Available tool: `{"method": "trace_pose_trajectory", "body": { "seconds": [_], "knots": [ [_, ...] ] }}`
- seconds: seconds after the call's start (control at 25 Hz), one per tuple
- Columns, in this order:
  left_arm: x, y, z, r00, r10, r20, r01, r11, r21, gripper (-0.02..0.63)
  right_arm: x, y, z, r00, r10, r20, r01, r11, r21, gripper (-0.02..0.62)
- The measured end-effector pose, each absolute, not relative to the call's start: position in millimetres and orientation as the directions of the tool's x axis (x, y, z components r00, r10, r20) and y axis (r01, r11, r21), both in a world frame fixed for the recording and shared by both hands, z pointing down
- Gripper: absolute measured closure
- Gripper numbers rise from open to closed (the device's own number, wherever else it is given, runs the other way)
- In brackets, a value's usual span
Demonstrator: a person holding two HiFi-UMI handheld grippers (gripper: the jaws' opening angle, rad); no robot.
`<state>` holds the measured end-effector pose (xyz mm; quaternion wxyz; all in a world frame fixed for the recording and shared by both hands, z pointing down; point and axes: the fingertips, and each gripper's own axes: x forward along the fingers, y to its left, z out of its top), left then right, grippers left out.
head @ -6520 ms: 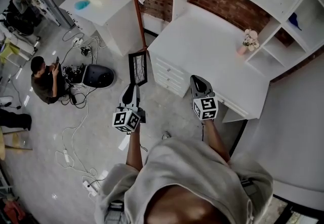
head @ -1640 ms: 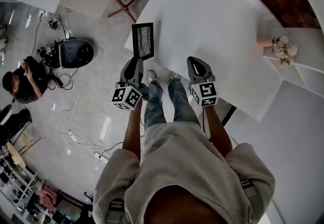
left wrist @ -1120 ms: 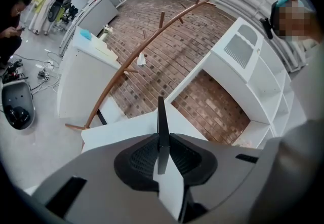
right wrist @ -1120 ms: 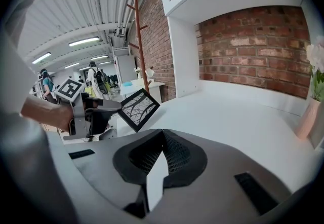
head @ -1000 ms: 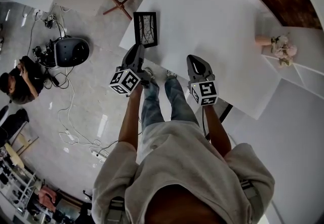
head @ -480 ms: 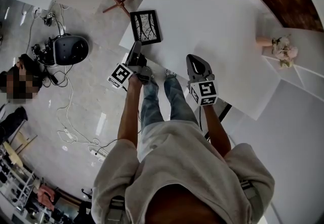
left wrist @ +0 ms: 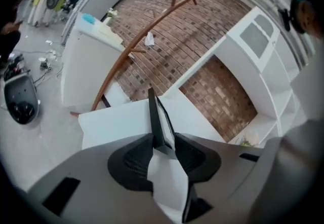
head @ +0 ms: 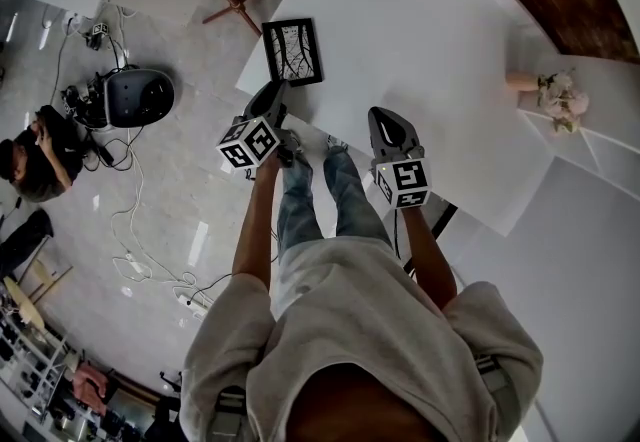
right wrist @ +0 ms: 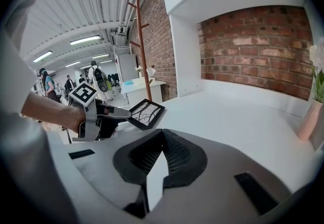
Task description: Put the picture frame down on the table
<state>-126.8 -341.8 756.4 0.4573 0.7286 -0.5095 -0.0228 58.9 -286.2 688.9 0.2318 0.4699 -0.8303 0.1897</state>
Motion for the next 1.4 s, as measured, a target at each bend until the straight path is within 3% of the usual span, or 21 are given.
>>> {"method": "trace_pose_trajectory", "body": {
  "seconds": [0.32, 0.76, 1.08, 1.4],
  "knots": [
    [-115, -332, 776, 0.44, -0.657, 0.612, -0.897, -0.287, 0.338, 0.362, 55, -284, 692, -0.456, -0.686, 0.567, -0.865, 0.491, -0.101, 0.571],
    [-101, -326, 790, 0.341, -0.596, 0.727, -0.848, -0.529, -0.036, 0.327, 55, -284, 692, -0.463, -0.687, 0.56, -0.861, 0.497, -0.103, 0.571],
    [-103, -325, 782, 0.352, -0.63, 0.693, -0.868, -0.496, -0.01, 0.342, 56, -281, 692, -0.464, -0.686, 0.56, -0.86, 0.5, -0.101, 0.571],
    [-116, -328, 749, 0.321, -0.727, 0.607, -0.905, -0.425, -0.029, 0.479, 48, -282, 684, -0.472, -0.69, 0.549, -0.855, 0.51, -0.094, 0.571]
  ]
}}
